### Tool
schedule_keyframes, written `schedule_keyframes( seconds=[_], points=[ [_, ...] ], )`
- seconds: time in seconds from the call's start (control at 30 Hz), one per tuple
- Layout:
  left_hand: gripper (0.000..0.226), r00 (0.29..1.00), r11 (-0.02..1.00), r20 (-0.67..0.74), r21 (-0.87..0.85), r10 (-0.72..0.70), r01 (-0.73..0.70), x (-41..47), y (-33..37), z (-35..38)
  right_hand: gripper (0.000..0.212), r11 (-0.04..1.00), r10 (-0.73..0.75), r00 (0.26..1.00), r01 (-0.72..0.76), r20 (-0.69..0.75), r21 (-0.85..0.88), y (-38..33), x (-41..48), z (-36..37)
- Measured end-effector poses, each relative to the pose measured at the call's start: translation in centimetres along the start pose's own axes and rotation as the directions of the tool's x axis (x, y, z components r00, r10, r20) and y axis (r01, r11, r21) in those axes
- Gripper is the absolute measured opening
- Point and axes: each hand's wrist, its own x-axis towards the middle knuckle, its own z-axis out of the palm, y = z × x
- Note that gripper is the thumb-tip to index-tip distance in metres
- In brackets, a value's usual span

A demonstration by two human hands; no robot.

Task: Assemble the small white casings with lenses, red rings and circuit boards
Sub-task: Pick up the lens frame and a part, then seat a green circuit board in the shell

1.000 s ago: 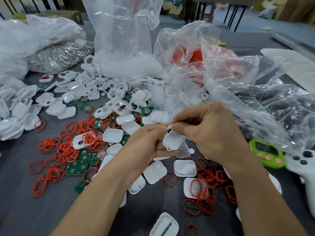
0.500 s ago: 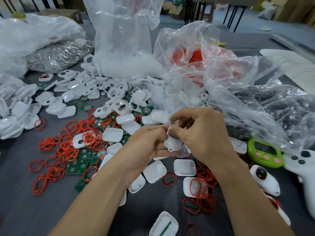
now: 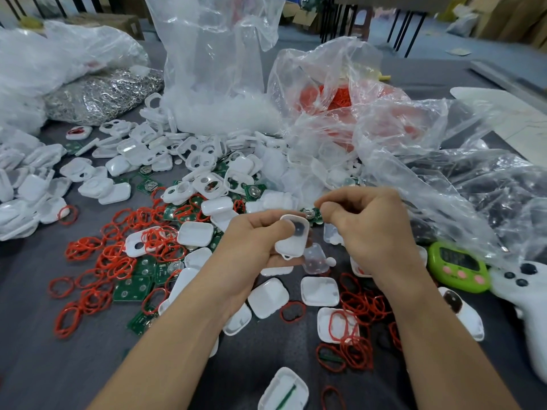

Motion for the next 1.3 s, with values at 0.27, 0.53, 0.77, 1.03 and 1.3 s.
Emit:
schedule_keyframes(
  seconds=[0.27, 0.53, 0.77, 1.03, 1.3],
  points=[
    [0.025, 0.999, 1.000, -0.049, 0.017, 0.019, -0.018, 0.2, -0.3, -0.1, 0.019, 0.997, 0.069, 0.984, -0.071, -0.166, -0.004, 0.1, 0.4, -1.6],
    [0.019, 1.000, 0.998, -0.022, -0.054, 0.007, -0.008, 0.5, -0.5, -0.4, 0.020, 0.953, 0.043, 0.984, -0.092, -0.172, -0.288, 0.4, 0.5, -3.3],
    [0.019, 0.998, 0.998, -0.037, -0.036, 0.042, -0.043, 0.8, -0.6, -0.7, 0.014, 0.868, -0.018, 1.000, 0.024, 0.017, -0.495, -0.6, 0.4, 0.2],
    [0.022, 0.997, 0.997, -0.063, -0.046, 0.054, -0.057, 0.7, -0.3, -0.7, 0.037, 0.710, 0.003, 0.999, -0.028, -0.036, -0.704, -0.4, 0.8, 3.7],
    [0.016, 0.994, 0.998, -0.110, -0.057, 0.026, -0.033, 0.5, -0.2, -0.5, 0.022, 0.953, 0.008, 0.999, -0.023, -0.052, -0.301, -0.1, 0.3, 0.9]
  ],
)
